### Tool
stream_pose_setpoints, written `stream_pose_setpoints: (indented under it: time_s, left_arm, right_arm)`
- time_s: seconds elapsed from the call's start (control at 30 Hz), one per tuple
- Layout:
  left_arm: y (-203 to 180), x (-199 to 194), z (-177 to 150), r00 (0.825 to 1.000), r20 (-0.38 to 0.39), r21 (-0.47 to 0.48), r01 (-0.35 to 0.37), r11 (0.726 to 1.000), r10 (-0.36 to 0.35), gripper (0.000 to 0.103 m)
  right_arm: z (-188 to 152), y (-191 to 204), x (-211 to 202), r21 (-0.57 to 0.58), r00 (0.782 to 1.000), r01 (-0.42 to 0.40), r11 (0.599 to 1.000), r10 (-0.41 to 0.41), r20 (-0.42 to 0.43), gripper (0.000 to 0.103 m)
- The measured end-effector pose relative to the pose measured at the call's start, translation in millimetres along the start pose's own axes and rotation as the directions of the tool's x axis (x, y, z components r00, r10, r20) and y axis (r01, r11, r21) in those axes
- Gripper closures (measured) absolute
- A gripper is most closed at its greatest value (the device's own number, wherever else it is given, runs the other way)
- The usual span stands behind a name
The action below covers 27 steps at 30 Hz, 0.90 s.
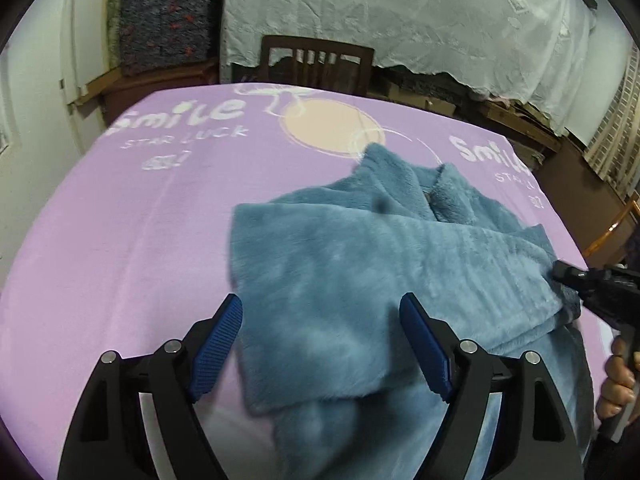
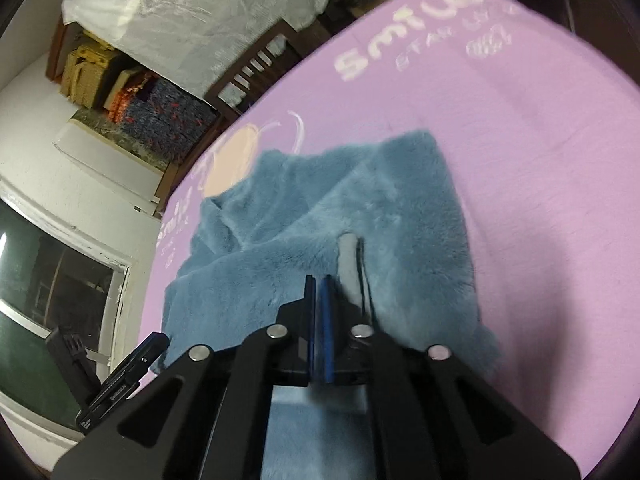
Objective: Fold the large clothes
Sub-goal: 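Release the sleeve with the right gripper and pull back both tools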
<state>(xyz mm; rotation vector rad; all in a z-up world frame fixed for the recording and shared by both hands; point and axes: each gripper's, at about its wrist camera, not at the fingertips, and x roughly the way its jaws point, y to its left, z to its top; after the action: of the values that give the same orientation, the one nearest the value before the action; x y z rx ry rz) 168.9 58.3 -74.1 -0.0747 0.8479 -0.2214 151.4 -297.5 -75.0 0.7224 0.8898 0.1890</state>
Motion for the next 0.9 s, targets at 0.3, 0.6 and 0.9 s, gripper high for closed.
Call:
stream_pose_setpoints:
  time_s: [0.3, 0.6, 0.9]
  left_arm:
    - [20.1, 20.5, -12.7, 0.996, -0.086, -0.055, -0.013, 0.998, 0.008, 0.020]
    - [19.1, 24.0, -14.7, 0.996, -0.082, -0.035, -0.038, 0.999, 0.035, 0.015]
    - [7.0, -20.9, -30.2, 0.994, -0.088, 0.042, -0.061, 0.997, 0.065, 0.018]
  right_arm:
    - [-24.4, 9.2, 7.2, -0.053, 0.998, 0.003, 0.999, -0.007, -0.066, 0.098]
    - [-25.3, -4.6, 14.2, -0.018, 0.993, 0.006, 1.000, -0.008, -0.114, 0.103]
    - [-30.0, 21.8, -39.5, -0.125, 0.993, 0.093, 0.988, -0.101, -0.058, 0.084]
